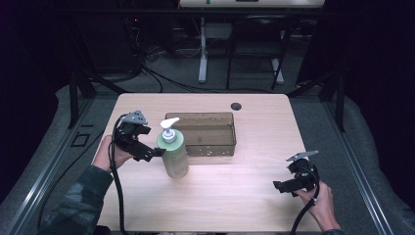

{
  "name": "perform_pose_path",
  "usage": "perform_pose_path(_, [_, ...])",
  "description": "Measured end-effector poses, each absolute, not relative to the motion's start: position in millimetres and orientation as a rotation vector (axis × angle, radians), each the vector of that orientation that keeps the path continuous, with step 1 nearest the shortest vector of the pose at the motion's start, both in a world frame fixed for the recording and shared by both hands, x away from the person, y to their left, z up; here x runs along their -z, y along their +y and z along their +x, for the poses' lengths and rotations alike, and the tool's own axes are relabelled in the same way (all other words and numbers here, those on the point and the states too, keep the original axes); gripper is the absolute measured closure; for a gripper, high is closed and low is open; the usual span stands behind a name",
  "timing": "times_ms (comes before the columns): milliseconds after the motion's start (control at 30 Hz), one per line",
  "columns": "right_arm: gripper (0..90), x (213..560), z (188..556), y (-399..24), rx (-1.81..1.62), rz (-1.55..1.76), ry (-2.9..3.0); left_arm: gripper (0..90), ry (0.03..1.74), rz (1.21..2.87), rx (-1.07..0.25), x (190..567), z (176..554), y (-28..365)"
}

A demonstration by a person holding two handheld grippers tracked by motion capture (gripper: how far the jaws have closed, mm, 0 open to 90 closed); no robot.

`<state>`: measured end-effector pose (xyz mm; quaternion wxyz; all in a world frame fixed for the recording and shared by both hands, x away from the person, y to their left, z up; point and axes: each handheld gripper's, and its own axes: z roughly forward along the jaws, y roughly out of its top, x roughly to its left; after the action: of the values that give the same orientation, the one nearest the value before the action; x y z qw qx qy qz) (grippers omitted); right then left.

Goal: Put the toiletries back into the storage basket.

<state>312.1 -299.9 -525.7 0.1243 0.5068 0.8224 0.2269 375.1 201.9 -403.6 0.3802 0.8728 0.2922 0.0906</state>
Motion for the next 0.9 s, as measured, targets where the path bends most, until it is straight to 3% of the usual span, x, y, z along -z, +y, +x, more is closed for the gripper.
perform_pose_path(333, [0.0,519.3,311.7,-302.3,-0.707,1.444,2.42,0.4,0.672,2.374,-0.26,362.1,377.5,176.7])
perform_pose_path(600, [0.0,520.4,312.4,-298.1,-0.704,1.446,2.455,6.1,0.649,2.45,-0.253,349.6,379.9,162.0])
perform_pose_path(833, [0.3,525.7,314.9,-293.9,-0.669,1.443,2.478,16.2,0.688,2.424,-0.231,345.6,387.7,161.9])
perform_pose_path(900, [1.0,524.7,315.8,-293.6,-0.683,1.441,2.471,23.6,0.681,2.424,-0.236,344.6,386.4,158.5])
